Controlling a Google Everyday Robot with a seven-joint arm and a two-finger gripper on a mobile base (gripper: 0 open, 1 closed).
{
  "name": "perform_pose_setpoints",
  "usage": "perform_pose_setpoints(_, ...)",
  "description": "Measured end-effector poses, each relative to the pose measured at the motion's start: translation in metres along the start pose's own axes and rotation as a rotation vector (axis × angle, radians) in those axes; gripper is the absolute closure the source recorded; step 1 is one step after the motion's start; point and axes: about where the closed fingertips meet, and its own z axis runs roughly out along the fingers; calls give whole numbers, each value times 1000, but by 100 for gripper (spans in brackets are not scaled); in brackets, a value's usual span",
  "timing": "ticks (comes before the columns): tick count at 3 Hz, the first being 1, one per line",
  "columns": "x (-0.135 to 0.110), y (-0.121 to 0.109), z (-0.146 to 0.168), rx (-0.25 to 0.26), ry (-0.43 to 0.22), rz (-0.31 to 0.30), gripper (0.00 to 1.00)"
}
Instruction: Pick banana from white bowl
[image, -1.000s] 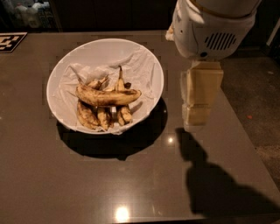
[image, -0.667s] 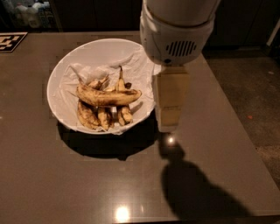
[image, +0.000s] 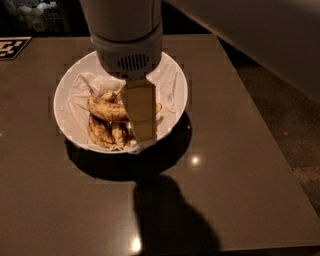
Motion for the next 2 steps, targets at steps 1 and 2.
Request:
perform_pose_setpoints(1, -7, -3, -10, 37, -19, -4, 0)
perform_pose_setpoints(2, -31, -19, 0, 20, -92, -21, 0)
